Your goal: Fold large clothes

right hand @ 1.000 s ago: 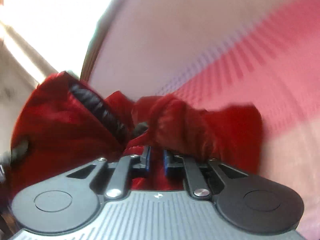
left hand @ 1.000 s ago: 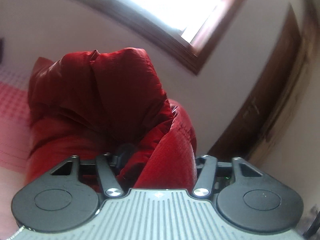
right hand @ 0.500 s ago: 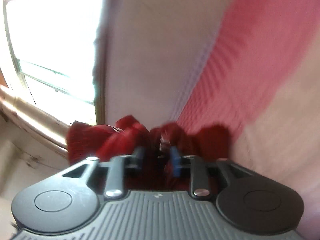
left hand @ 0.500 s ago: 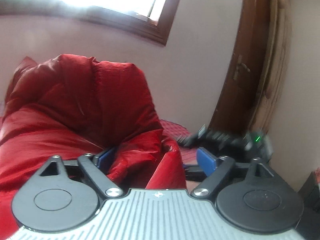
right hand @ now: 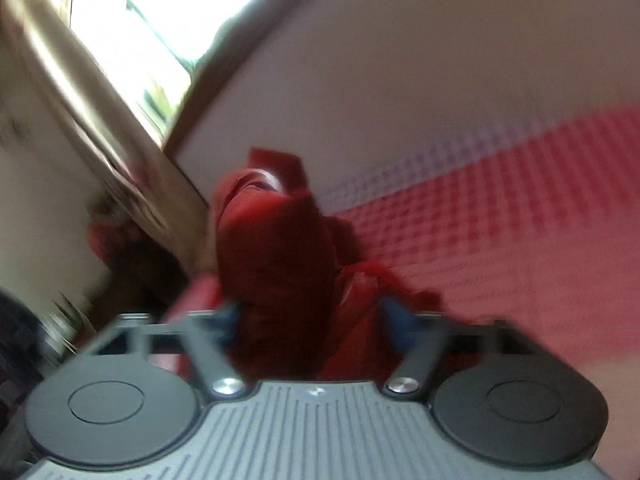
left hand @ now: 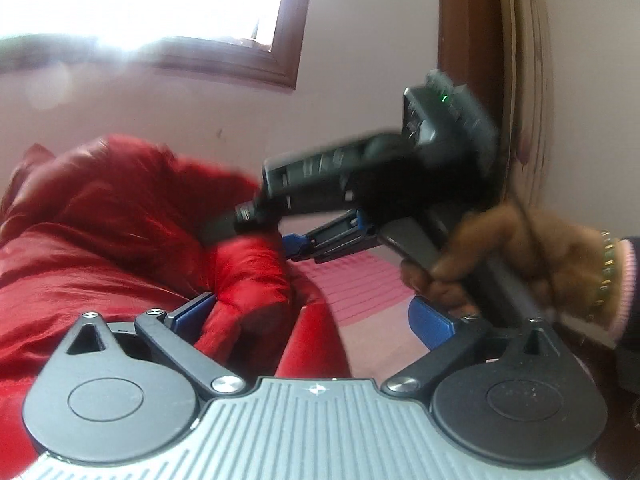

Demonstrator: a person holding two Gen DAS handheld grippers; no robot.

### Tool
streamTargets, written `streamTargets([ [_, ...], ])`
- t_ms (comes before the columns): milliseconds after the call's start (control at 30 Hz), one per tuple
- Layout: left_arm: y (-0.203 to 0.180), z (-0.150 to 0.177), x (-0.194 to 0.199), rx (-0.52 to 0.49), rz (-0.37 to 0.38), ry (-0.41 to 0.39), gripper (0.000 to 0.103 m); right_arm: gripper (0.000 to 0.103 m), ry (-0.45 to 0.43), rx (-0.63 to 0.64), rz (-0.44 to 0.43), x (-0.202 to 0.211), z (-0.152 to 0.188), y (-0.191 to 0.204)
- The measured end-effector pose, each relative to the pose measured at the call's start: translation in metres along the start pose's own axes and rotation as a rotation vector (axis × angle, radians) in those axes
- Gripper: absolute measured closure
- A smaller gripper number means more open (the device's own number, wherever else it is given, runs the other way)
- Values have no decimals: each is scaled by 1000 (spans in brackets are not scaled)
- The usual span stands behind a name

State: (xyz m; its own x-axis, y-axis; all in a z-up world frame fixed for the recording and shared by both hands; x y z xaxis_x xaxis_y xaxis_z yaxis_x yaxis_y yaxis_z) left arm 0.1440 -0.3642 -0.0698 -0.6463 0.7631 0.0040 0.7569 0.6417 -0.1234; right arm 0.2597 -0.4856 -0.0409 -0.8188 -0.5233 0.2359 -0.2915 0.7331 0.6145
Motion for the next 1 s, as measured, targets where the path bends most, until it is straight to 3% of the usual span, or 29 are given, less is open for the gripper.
streamTargets([
  [133, 9, -20, 41, 102, -34, -54, 0, 68, 24, 96, 50, 3, 5, -8],
  [267, 17, -24, 75, 142, -68, -88, 0, 71, -17, 67, 52, 11, 9, -16],
  [367, 6, -18, 78, 110, -3, -85, 2, 72, -47, 21, 42, 13, 13, -26],
  [467, -30, -14, 66, -15, 124, -95, 4, 72, -50, -41, 35, 12, 20, -36],
  [533, -49, -1, 50, -99, 176, -59, 5, 72, -43, -53, 42, 12, 20, -36],
  [700, -45, 31, 23, -67, 207, 3, 4, 69, -45, -27, 83, 22, 9, -38],
  [833, -39, 35, 16, -44, 207, 13, 2, 69, -135, 188, 119, 34, -16, -9],
  [933, -39, 39, 10, -68, 205, 27, 2, 69, -179, 324, 17, 29, -24, 35],
  [1000, -41, 41, 11, -73, 204, 30, 2, 69, -161, 435, 0, 13, -18, 54],
])
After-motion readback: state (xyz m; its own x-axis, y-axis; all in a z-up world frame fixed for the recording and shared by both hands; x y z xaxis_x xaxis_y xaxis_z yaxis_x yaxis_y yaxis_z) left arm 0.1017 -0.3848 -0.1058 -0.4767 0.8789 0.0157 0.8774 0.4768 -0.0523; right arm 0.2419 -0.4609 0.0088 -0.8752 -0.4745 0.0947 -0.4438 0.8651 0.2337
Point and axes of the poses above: each gripper's, at about its wrist camera, not at the fingertips, and x roughly against the way its jaws point, y to its left, z to its underside, the point moved 9 cm from there along -x, roughly the way its jaws point, and after that the axes turned 15 degrees about -y, right-handed, at the moved point
